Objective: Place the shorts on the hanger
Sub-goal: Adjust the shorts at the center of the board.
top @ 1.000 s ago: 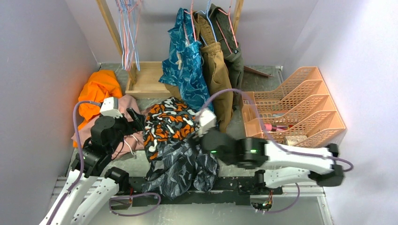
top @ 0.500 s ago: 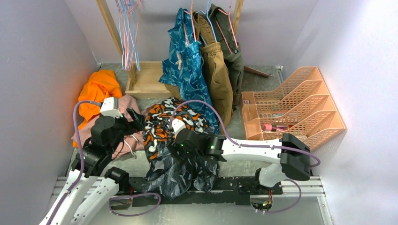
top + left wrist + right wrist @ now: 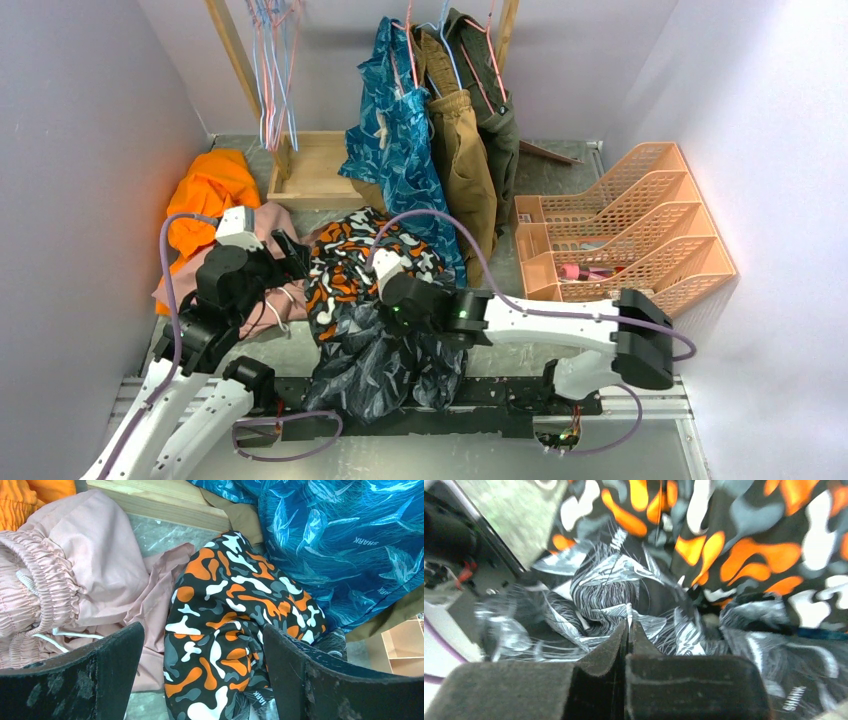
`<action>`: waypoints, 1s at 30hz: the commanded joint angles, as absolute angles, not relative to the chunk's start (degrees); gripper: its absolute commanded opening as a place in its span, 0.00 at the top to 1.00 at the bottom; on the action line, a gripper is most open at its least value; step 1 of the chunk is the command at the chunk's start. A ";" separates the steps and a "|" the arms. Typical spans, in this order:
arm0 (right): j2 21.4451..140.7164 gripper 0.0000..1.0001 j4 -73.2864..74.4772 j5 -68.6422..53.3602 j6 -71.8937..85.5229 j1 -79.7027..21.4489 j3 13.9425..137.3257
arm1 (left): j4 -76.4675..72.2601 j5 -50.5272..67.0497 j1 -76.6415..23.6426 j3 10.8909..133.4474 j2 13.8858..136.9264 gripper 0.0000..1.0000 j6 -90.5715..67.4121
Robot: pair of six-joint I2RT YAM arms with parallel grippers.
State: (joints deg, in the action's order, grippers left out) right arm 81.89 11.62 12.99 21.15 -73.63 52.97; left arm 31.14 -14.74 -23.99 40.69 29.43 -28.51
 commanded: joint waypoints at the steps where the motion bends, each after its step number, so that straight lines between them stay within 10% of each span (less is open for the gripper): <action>1: 72.89 1.00 14.07 19.34 15.59 -73.74 60.60 | 31.26 -15.10 -23.73 41.30 28.87 0.08 -28.38; 19: 65.68 1.00 16.53 25.08 -1.97 -73.69 95.90 | 28.20 -17.04 -23.55 38.38 12.07 0.07 -28.00; 30: 63.76 1.00 21.26 25.47 -0.92 -73.70 92.39 | 19.00 13.99 -23.55 42.86 16.12 0.07 -24.70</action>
State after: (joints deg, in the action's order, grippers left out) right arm 65.71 19.18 25.50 -0.54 -73.63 94.32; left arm 25.21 -0.64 -23.81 39.13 13.19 -25.69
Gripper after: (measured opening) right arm 0.009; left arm 0.928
